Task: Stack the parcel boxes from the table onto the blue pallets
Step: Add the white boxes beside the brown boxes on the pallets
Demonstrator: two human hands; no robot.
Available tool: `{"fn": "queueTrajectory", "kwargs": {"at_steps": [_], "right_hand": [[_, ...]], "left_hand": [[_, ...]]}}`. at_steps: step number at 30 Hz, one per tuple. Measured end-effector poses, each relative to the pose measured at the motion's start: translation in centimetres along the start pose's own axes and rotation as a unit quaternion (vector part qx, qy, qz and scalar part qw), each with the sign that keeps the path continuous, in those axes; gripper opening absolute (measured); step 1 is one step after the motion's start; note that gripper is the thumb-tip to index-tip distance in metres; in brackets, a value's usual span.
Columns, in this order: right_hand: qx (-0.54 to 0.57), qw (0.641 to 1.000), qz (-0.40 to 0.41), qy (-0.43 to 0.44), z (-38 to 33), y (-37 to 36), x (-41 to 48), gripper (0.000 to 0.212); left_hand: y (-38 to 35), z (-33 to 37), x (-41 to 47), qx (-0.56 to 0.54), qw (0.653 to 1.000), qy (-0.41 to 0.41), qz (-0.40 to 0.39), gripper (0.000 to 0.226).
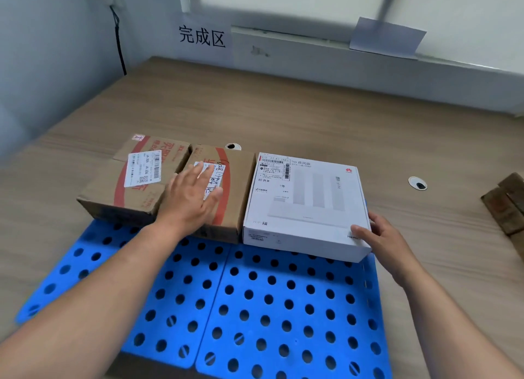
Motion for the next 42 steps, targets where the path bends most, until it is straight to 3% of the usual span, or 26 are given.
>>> {"fn": "queueTrajectory", "kwargs": {"at_steps": [4,6,31,36,42], "right_hand": [[-0.027,1.000,0.010,-0.011,-0.2,-0.4,0.1,0.055],[-0.029,0.999,0.010,-0.020,0.0,-0.4,0.1,0.056],[-0.025,0.999,0.015,-0.032,0.6,0.2,-1.8,0.058],[-0.090,0.995,0.027,-0.028,0.0,1.1,-2.0,0.066],[-0.271,0.955,0.111,0.036,-2.6,3.5,-2.7,0.058]], "left_hand": [[0.4,-5.2,1.5,0.078,0.986,0.146,-0.015,0.069],[-0.1,-6.7,1.4,0.087,0.980,0.173,-0.044,0.073],[-0.2,-5.0,0.8,0.082,0.989,0.118,-0.039,0.069],[1.3,-3.2,1.1,0.081,0.990,0.117,-0.004,0.072],[2.2,5.3,-0.7,0.012,0.998,0.002,0.058,0.070]]}}
Point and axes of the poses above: each hand's wrist, its own x-axis towards the middle knuckle, its own y-axis out of the back of the hand, z = x × y, the point moved 7 cm from there along x, towards the middle knuckle, and after that the axes turned 11 degrees about y, right-handed, at the moved point
